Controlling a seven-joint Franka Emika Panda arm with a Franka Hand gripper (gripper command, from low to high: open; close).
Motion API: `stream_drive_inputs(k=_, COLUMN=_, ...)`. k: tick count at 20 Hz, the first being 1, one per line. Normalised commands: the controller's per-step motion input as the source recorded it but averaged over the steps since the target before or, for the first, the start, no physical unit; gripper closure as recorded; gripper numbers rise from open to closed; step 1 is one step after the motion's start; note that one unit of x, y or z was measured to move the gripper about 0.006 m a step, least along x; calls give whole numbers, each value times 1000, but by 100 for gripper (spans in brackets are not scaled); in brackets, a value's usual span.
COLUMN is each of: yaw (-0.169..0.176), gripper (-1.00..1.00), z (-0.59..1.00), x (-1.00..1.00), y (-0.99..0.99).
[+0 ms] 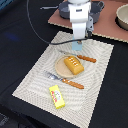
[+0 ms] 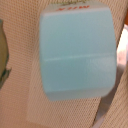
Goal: Place the bread, butter, and milk from the table onto the serving area.
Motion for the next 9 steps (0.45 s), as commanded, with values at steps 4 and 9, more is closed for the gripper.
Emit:
stream_drive_inputs(k=4, yaw=-8, gripper=-100, z=1000, x=125, y=224)
stream_drive_inputs(k=9, yaw=25, gripper=-100, z=611, x=-37, y=479)
